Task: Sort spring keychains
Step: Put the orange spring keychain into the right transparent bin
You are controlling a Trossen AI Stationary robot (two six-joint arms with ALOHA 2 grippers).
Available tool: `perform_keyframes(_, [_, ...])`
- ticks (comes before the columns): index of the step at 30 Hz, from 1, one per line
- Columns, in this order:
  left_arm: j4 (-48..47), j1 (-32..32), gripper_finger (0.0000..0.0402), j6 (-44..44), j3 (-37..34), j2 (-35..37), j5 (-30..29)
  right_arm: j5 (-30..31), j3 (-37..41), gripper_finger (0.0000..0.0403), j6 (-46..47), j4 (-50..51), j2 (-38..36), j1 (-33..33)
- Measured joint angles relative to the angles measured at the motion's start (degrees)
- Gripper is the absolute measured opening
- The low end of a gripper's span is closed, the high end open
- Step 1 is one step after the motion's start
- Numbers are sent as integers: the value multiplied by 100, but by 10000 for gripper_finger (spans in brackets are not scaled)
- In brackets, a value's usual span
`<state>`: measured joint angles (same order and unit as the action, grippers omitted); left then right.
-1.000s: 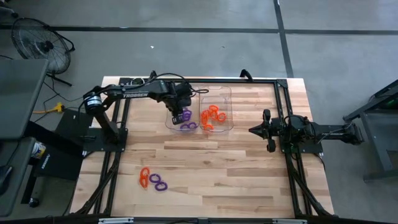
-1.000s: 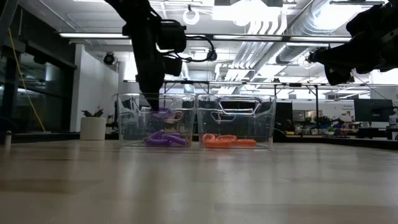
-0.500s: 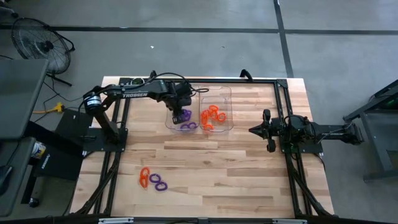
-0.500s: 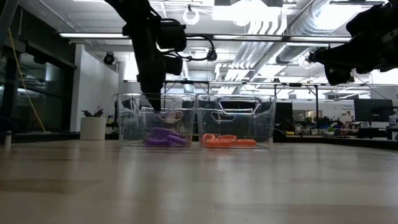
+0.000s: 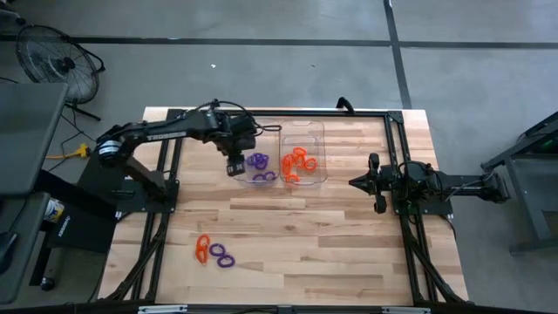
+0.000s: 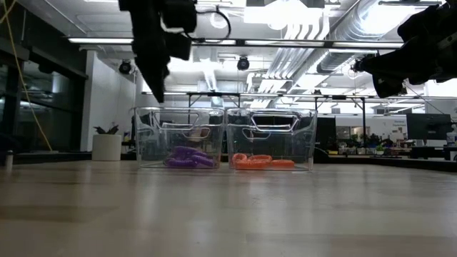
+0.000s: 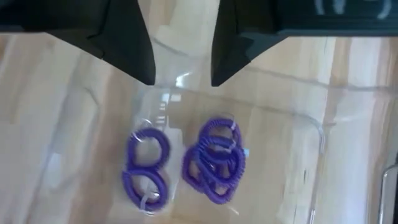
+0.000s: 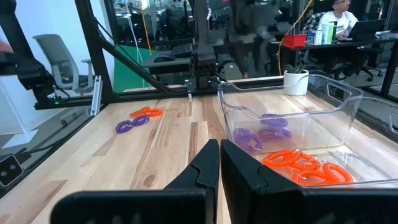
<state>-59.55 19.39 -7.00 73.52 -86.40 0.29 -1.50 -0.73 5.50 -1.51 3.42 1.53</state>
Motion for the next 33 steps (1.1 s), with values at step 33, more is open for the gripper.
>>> perform_keyframes(33, [-555, -3126, 74, 5828, -2753, 2197, 534, -2, 0, 11, 0, -1, -4, -1])
